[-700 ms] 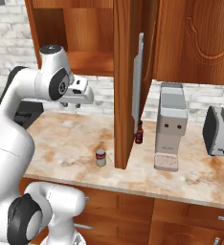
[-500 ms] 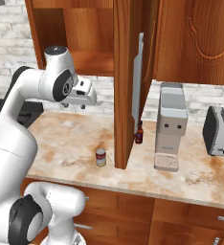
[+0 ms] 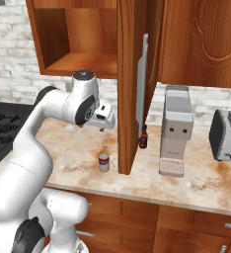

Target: Restock the canned food cabinet by taking the new fresh canned food from the counter and placing it in the cabinet. Then, take the old canned food from the cabinet and place it on the counter.

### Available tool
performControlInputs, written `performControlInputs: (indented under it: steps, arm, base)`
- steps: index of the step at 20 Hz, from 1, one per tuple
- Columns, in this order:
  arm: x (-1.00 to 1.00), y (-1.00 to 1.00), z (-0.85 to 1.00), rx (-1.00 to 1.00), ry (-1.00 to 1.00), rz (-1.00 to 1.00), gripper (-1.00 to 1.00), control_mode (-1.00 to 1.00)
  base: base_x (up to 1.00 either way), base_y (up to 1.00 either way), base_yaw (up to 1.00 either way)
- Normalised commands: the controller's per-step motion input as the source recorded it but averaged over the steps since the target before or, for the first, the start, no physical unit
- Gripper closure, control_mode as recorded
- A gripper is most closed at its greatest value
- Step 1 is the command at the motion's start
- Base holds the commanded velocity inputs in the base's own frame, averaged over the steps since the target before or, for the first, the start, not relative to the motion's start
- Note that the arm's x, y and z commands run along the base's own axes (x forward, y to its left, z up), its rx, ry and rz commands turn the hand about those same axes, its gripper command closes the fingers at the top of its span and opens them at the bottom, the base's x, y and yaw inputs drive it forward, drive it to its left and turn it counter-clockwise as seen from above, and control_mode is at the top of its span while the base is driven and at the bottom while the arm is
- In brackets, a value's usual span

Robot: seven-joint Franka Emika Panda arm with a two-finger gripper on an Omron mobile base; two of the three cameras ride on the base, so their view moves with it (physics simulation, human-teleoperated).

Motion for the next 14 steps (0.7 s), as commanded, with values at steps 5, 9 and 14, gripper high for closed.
performControlInputs:
  steps: [5, 9, 14]
  arm:
    - [0.0, 0.0, -1.0, -0.04, 0.0, -0.03, -1.0, -1.0]
    - [0.0, 0.0, -0.92, -0.04, 0.0, -0.04, -1.0, -1.0]
    - [0.2, 0.0, -0.63, -0.06, 0.0, -0.07, -1.0, -1.0]
  base:
    - [0.0, 0.0, 0.0]
    - [0.0, 0.0, 0.0]
    - [0.0, 0.0, 0.0]
